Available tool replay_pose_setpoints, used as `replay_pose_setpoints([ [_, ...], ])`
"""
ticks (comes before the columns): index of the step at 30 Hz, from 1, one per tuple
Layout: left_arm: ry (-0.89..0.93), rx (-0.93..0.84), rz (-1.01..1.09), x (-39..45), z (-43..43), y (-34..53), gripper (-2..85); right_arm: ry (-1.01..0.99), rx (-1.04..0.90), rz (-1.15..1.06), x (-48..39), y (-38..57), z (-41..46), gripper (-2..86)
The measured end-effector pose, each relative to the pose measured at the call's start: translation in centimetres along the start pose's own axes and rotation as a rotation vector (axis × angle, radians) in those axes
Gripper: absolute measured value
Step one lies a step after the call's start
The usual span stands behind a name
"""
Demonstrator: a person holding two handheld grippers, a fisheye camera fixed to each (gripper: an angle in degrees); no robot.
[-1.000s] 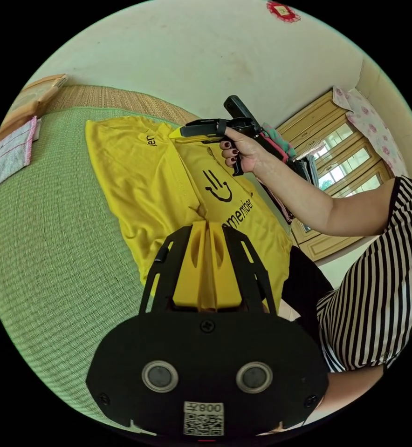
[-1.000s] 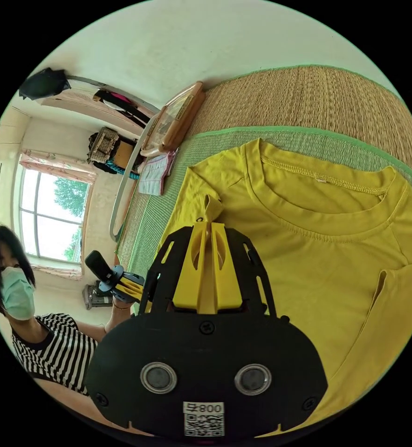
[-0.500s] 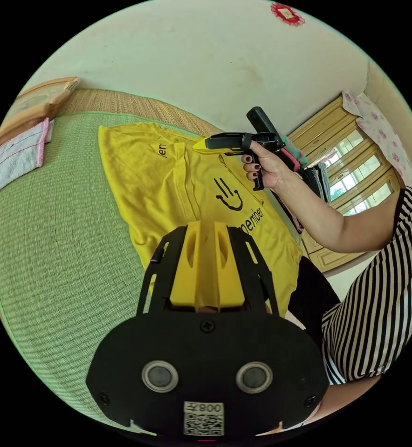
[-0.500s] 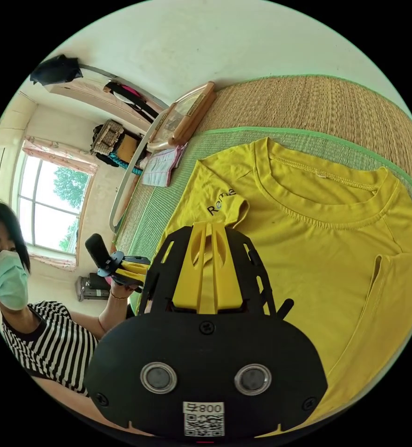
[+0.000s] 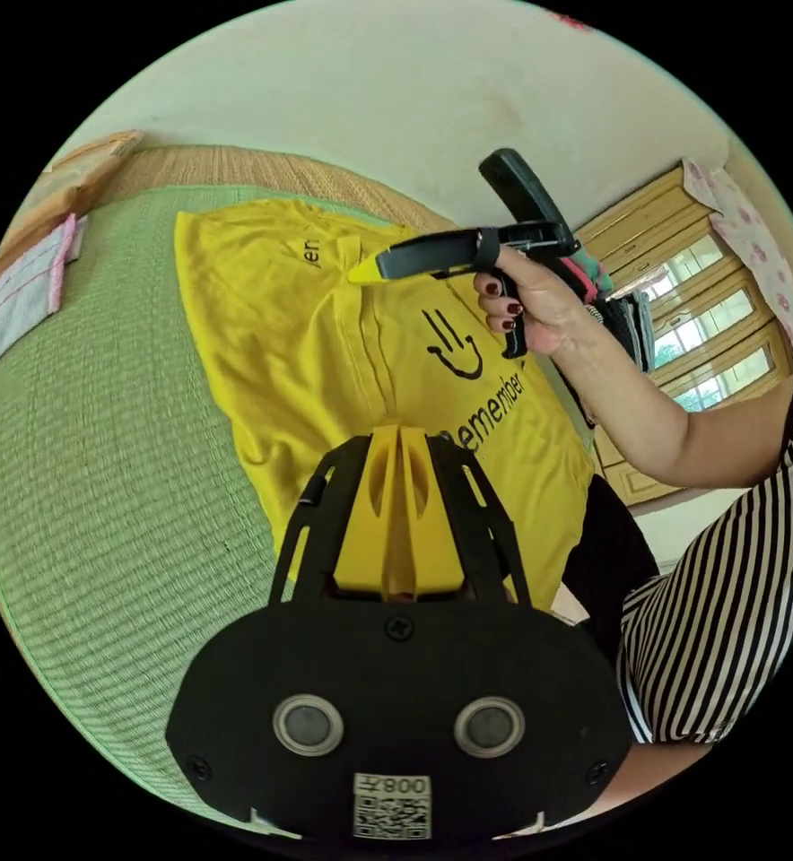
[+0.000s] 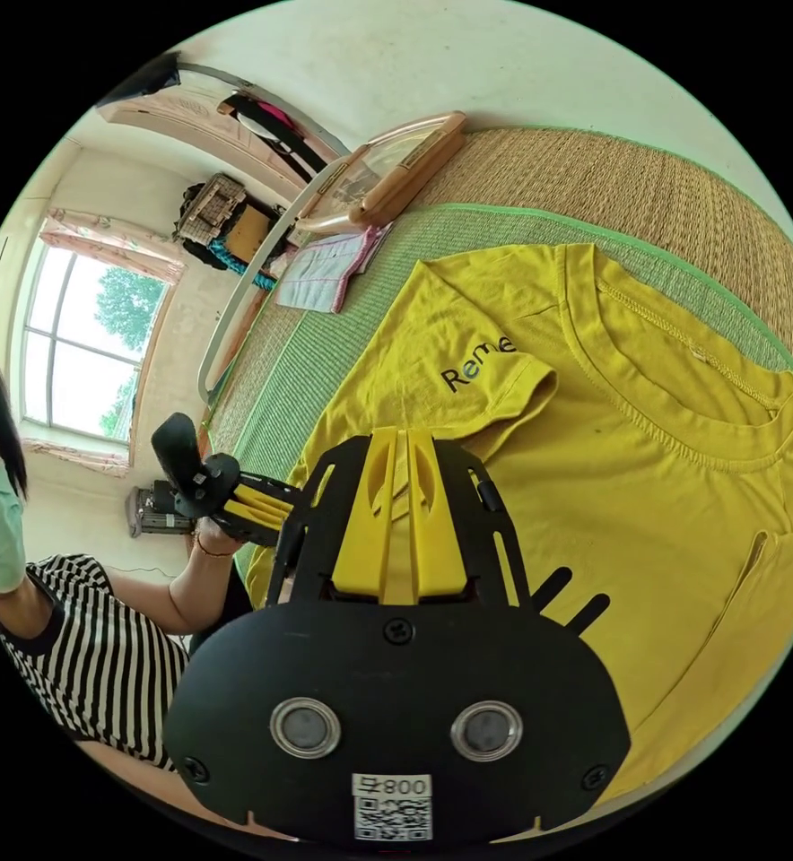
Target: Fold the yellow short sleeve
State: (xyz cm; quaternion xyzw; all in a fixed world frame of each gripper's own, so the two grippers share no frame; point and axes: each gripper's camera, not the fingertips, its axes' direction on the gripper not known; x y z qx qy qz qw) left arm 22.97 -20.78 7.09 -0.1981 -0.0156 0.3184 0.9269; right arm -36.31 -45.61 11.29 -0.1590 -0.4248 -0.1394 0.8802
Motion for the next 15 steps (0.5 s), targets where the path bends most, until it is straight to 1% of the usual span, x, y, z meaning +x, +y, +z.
replay_pose_setpoints([
  [4, -0.029, -0.019, 0.036, 1.0, -1.1, -0.6, 0.1, 0.144, 0.018, 0.023, 1.0, -1.3, 0.4, 0.6],
  [6, -0.001, -0.009, 0.022, 0.7, -1.5, -0.7, 0.1, 0.223, -0.025, 0.062, 2.9, -2.2, 2.2, 0.2],
  [9, 0.027, 0.018, 0.013, 0.5, -2.7, -0.8, 0.1, 0.096, 0.009, 0.106, 4.5, -2.1, 2.1, 0.0],
  [11, 0.024, 0.065, 0.016, 0.7, -3.9, -0.7, 0.1, 0.076, 0.059, 0.075, 3.5, -1.9, 1.7, 0.0],
  [13, 0.011, 0.109, -0.003, 0.6, -5.3, -0.5, 0.1, 0.096, 0.071, 0.039, 2.1, -2.5, 1.9, 0.0],
  [15, 0.011, 0.093, -0.038, 0.2, -5.5, -0.5, 0.1, 0.125, 0.062, 0.007, 0.9, -3.8, 3.5, 0.1],
])
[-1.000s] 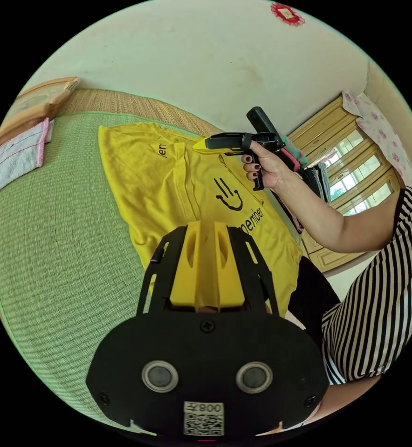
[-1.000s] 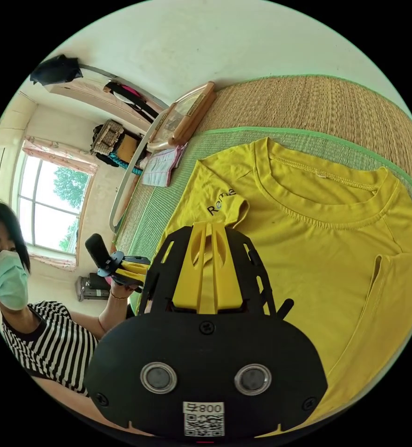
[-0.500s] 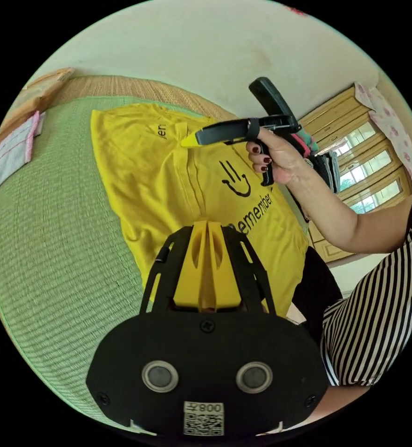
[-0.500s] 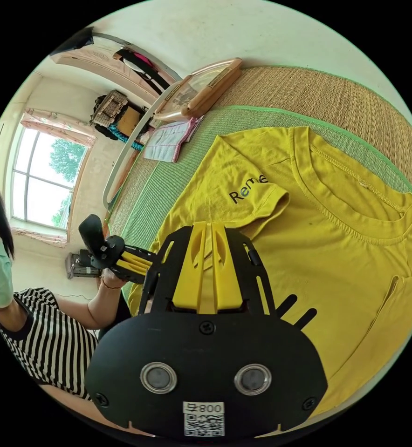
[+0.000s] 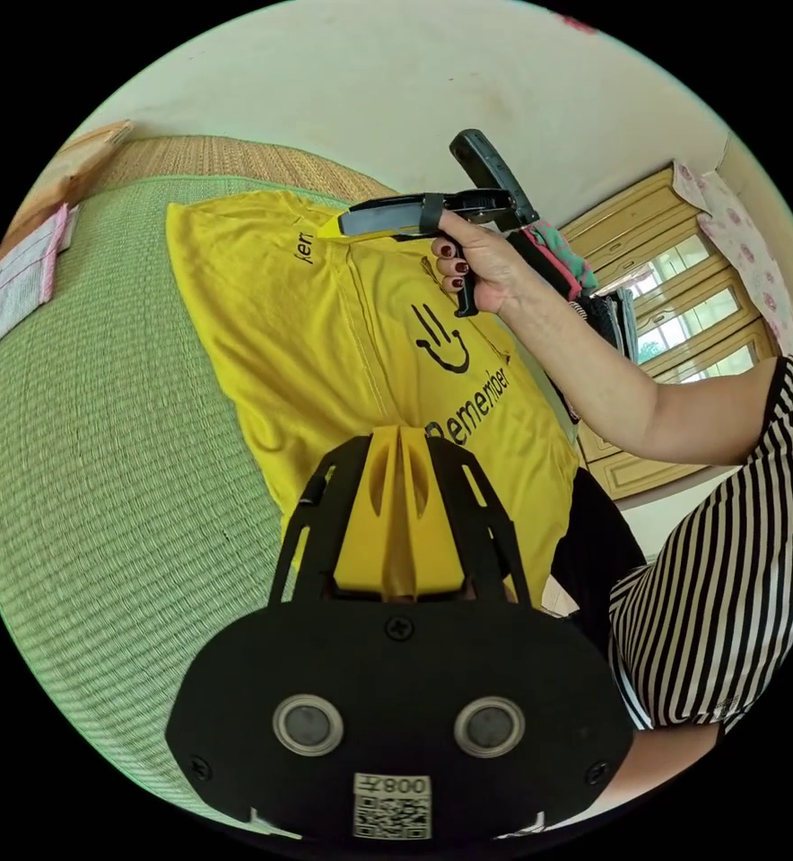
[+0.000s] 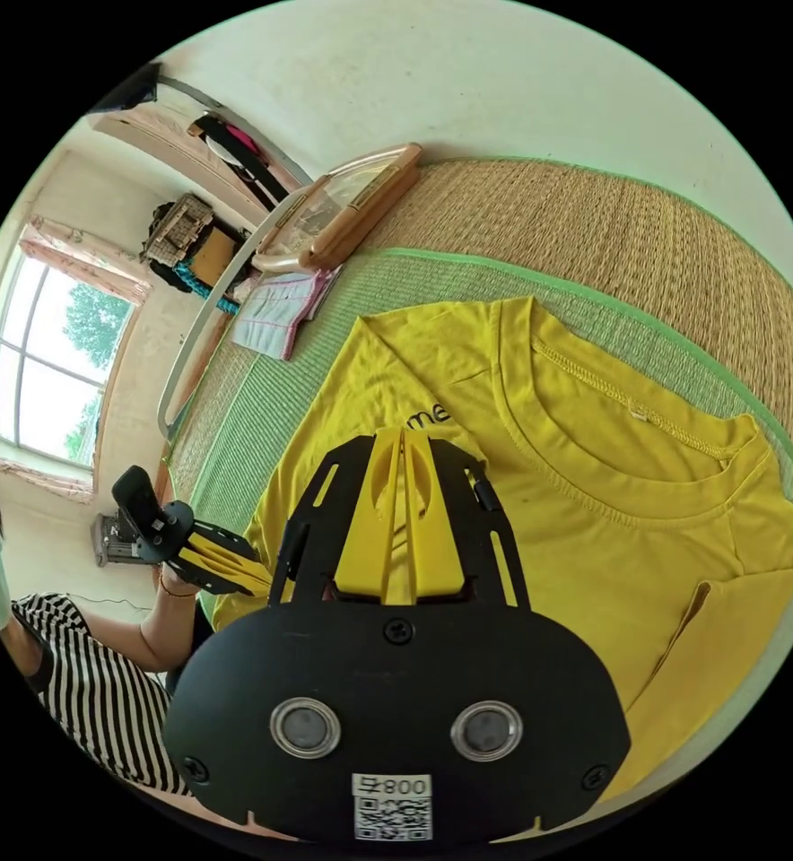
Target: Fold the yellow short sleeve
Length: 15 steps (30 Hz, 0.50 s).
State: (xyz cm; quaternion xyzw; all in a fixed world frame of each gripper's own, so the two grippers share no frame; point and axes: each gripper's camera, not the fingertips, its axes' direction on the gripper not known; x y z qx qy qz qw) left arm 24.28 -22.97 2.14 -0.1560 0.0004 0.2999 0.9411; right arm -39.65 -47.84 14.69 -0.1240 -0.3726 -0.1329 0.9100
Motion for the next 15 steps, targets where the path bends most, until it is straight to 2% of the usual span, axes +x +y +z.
replay_pose_setpoints([
  [2, 0.006, -0.041, -0.019, -0.3, 0.2, -0.2, 0.1, 0.064, -0.071, -0.003, -0.1, -1.1, 2.6, 0.1],
  [7, 0.044, 0.018, -0.021, -0.1, -2.1, -0.4, 0.1, 0.001, -0.048, 0.024, 0.3, -1.2, 3.0, 0.0],
  [11, 0.095, 0.117, -0.01, 0.2, -4.3, -0.1, 0.1, -0.047, 0.029, 0.057, 1.0, 2.9, -0.3, 0.1],
  [15, 0.093, 0.26, -0.001, 1.0, -7.1, 0.5, 0.2, 0.113, 0.057, 0.16, 4.3, 9.8, -5.5, 0.1],
])
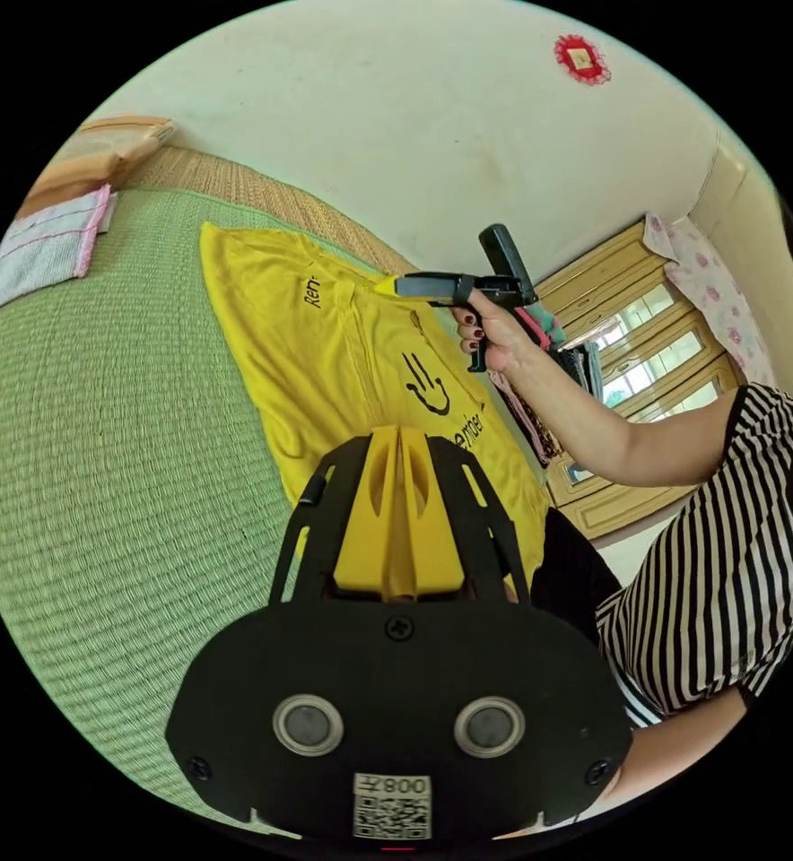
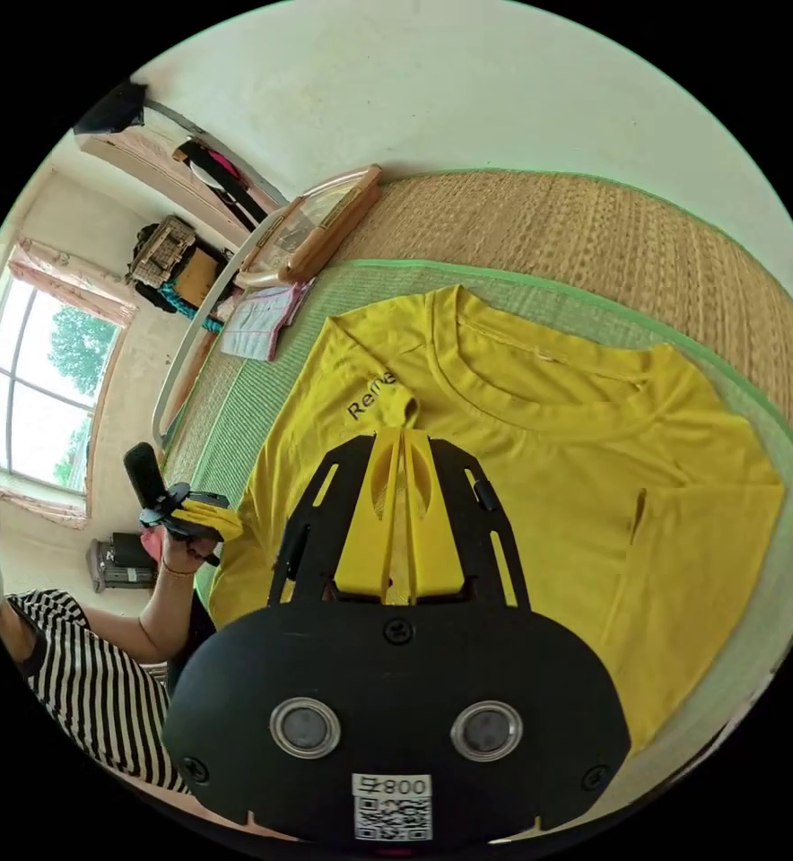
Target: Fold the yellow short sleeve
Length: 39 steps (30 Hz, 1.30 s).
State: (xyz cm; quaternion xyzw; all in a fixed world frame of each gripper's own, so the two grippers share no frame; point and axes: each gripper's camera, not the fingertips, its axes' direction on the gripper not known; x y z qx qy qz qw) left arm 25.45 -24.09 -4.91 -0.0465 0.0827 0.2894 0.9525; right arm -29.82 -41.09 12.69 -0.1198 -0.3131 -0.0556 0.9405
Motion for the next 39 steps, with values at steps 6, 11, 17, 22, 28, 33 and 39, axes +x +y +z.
replay_pose_setpoints([
  [6, -0.179, 0.071, -0.076, 2.2, -1.4, -3.3, 0.1, 0.143, 0.031, 0.192, 8.2, 4.9, -5.5, 0.1],
  [11, -0.404, -0.05, -0.011, 3.3, 0.6, -11.4, 0.1, 0.205, 0.043, 0.216, 10.8, 4.2, -5.9, 0.1],
  [17, -0.566, -0.17, -0.09, 1.7, 3.1, -17.6, 0.1, 0.26, -0.02, 0.261, 14.1, 2.4, -2.5, 0.2],
  [22, -0.619, -0.151, -0.098, 2.6, 3.6, -20.0, 0.1, 0.227, 0.007, 0.283, 16.2, 2.8, -1.4, 0.1],
  [28, -0.673, -0.163, -0.093, 3.4, 4.7, -24.2, 0.1, 0.273, 0.037, 0.314, 18.1, 2.1, -1.5, 0.0],
  [33, -0.667, -0.187, -0.093, 3.3, 5.1, -27.1, 0.0, 0.279, 0.035, 0.352, 19.9, 1.0, -1.2, 0.0],
  [39, -0.655, -0.192, -0.076, 4.2, 4.4, -27.3, 0.0, 0.266, 0.029, 0.312, 19.6, 1.8, -0.8, 0.1],
])
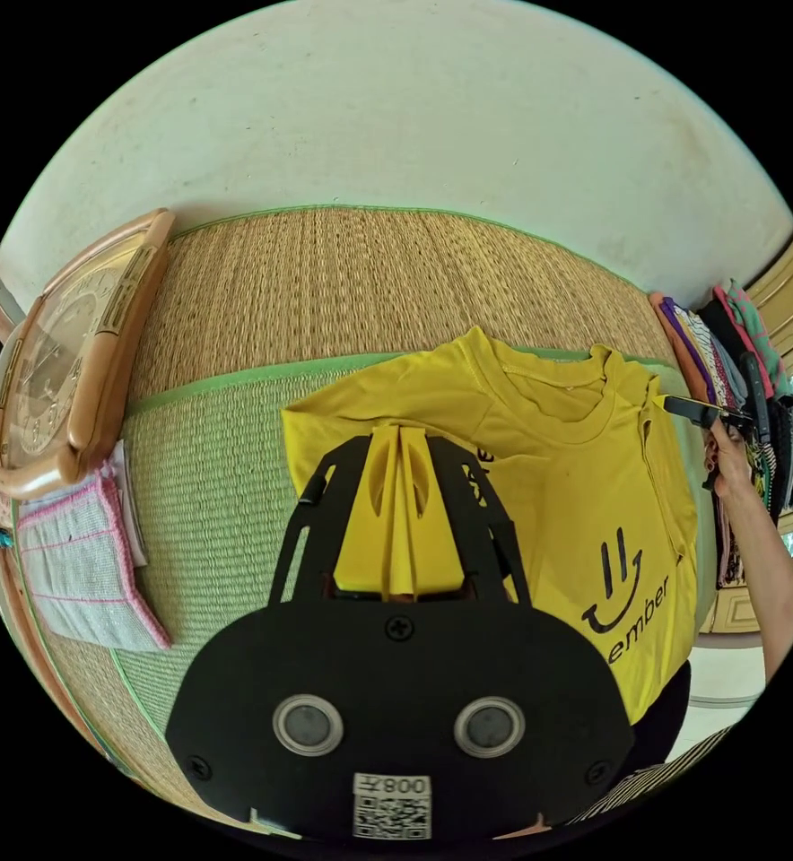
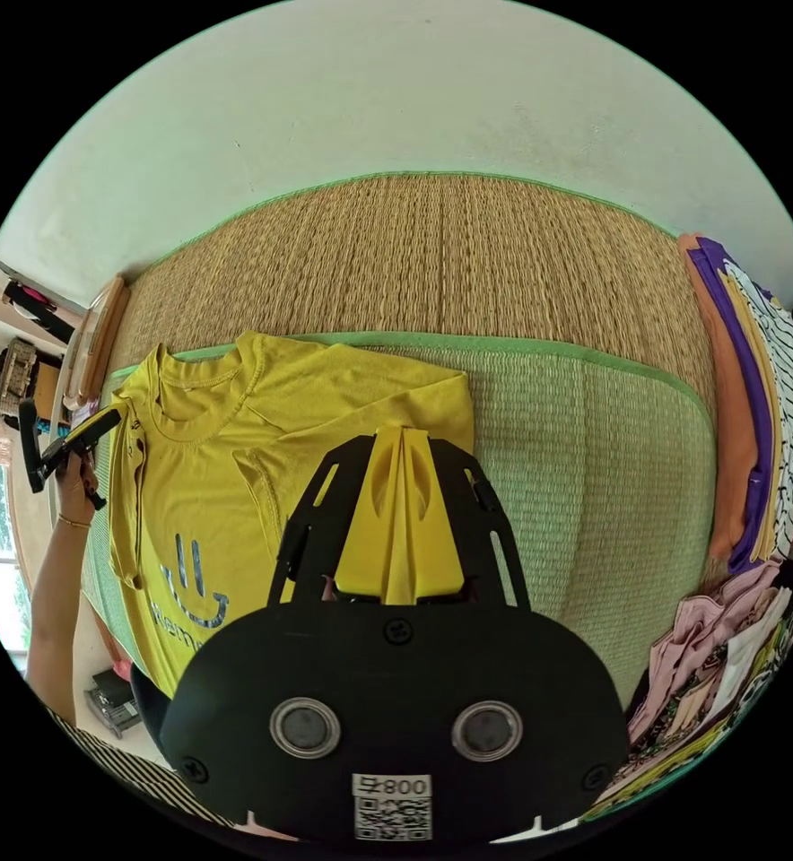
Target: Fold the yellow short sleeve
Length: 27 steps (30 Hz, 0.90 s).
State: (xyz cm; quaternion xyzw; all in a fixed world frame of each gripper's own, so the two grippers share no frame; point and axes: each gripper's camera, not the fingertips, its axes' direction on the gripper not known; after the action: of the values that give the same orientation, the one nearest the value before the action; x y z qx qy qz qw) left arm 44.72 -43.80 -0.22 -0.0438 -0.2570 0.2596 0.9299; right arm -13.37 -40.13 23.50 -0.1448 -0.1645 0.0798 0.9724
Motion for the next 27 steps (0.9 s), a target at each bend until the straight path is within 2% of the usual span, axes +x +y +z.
replay_pose_setpoints([
  [6, 0.126, 0.05, 0.042, 0.0, -3.6, 4.7, 0.1, -0.078, 0.061, -0.088, 0.1, 4.4, -2.4, 0.1],
  [9, 0.021, -0.015, 0.083, 0.3, -3.5, 6.6, 0.1, -0.093, 0.012, -0.128, -0.3, 6.0, -0.9, 0.2],
  [12, -0.083, -0.09, 0.03, -0.7, -2.4, 6.8, 0.1, -0.063, -0.042, -0.081, 0.2, 6.3, 1.5, 0.1],
  [19, -0.042, -0.085, -0.044, -2.9, -1.7, 5.9, 0.4, -0.087, -0.044, -0.044, 1.2, 5.4, 2.2, 0.3],
  [24, 0.011, 0.024, 0.022, -2.7, -3.0, 7.3, 1.8, -0.075, 0.064, -0.117, 1.6, 6.0, -1.5, 1.6],
  [27, 0.059, 0.077, -0.067, -4.8, -2.6, 7.1, 5.2, -0.099, 0.097, -0.061, 3.6, 4.3, -1.8, 5.8],
])
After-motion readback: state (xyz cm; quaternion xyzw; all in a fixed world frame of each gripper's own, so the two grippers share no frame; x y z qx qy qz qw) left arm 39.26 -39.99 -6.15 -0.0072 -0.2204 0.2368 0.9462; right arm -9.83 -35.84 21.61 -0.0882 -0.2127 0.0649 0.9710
